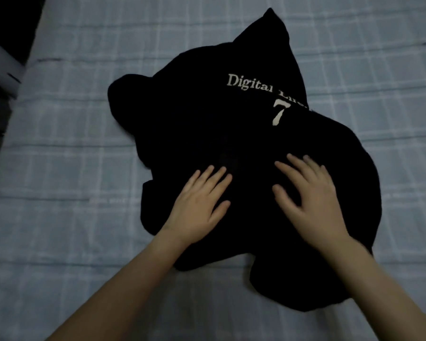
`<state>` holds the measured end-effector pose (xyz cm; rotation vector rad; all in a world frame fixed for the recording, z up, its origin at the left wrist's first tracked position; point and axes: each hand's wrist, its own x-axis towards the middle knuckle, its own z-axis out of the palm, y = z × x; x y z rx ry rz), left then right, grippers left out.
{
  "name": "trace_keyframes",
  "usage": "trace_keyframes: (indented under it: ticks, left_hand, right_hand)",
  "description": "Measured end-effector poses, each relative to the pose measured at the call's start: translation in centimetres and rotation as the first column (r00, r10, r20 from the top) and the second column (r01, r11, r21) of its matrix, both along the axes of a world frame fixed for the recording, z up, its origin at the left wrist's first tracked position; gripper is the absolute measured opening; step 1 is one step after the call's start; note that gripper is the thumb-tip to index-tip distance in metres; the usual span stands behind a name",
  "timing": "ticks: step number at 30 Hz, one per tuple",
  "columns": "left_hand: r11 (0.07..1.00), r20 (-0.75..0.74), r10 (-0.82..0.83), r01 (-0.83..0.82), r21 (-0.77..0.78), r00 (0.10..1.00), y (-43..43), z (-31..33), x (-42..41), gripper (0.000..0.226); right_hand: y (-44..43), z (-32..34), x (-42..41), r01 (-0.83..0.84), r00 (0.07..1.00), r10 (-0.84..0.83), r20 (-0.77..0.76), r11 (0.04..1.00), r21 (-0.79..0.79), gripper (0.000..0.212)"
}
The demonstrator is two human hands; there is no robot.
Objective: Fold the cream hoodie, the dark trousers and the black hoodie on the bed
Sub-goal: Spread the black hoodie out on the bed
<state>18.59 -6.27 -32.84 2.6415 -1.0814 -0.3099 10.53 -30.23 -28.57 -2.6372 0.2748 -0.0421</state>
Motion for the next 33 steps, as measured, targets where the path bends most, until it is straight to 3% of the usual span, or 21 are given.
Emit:
trace_keyframes:
  ticks: [3,5,10,13,16,19,21,23,25,29,31,33]
  left_hand:
    - [1.0,-0.026,0.007,-0.007,0.012,1.0,1.5,0.3,-1.2,0.059]
    - [1.0,-0.017,0.014,-0.014,0.004,1.0,1.4,0.2,-1.2,0.054]
    - [0.968,-0.071,0.097,-0.11,-0.225,0.993,0.9,2.0,-2.3,0.039]
    - [0.928,0.067,0.109,-0.077,-0.364,0.992,3.1,3.2,-5.0,0.044]
    - [0.971,0.195,0.037,0.011,-0.237,0.98,5.9,2.6,-7.9,0.051]
    - [0.997,0.199,-0.022,0.038,-0.073,0.98,8.2,0.9,-10.0,0.044]
    - [0.997,0.157,-0.019,0.03,-0.068,0.987,8.8,0.4,-10.4,0.047]
    - [0.993,0.096,0.016,-0.004,-0.118,0.995,8.9,0.7,-10.1,0.048]
    - [0.989,0.079,0.039,-0.027,-0.148,0.996,8.6,1.2,-9.7,0.048]
    - [0.966,0.136,0.057,-0.02,-0.256,0.989,7.9,3.2,-8.9,0.039]
    - [0.955,0.123,0.064,-0.025,-0.295,0.99,7.7,4.4,-8.4,0.047]
    - [0.955,0.109,0.048,-0.014,-0.296,0.993,7.3,5.4,-8.4,0.044]
  right_hand:
    - [4.5,-0.7,-3.7,-0.04,0.991,0.03,-0.132,0.997,-0.07,0.071]
    - [6.0,-2.1,-4.7,-0.056,0.983,0.03,-0.181,0.988,-0.141,0.065]
    - [6.0,-1.5,-4.4,0.027,0.998,-0.028,-0.059,1.0,-0.012,0.048]
    - [5.7,0.7,-7.0,-0.06,0.997,0.06,0.045,0.998,-0.003,0.042]
    - [6.7,0.6,-10.9,-0.215,0.973,0.221,0.068,0.973,-0.087,0.043]
    - [7.9,-1.7,-13.6,-0.286,0.958,0.287,-0.016,0.945,-0.161,0.053]
    - [8.4,-2.8,-14.0,-0.305,0.952,0.296,-0.078,0.936,-0.175,0.053]
    - [8.6,-3.0,-13.5,-0.285,0.958,0.276,-0.077,0.943,-0.173,0.043]
    - [8.8,-2.7,-13.2,-0.281,0.96,0.275,-0.059,0.943,-0.18,0.048]
    - [7.9,-0.4,-13.7,-0.237,0.971,0.237,-0.03,0.972,-0.006,0.078]
    - [7.1,0.8,-13.8,-0.153,0.987,0.144,0.072,0.979,0.136,0.069]
    - [6.6,1.7,-13.7,-0.115,0.986,0.092,0.14,0.978,0.173,0.054]
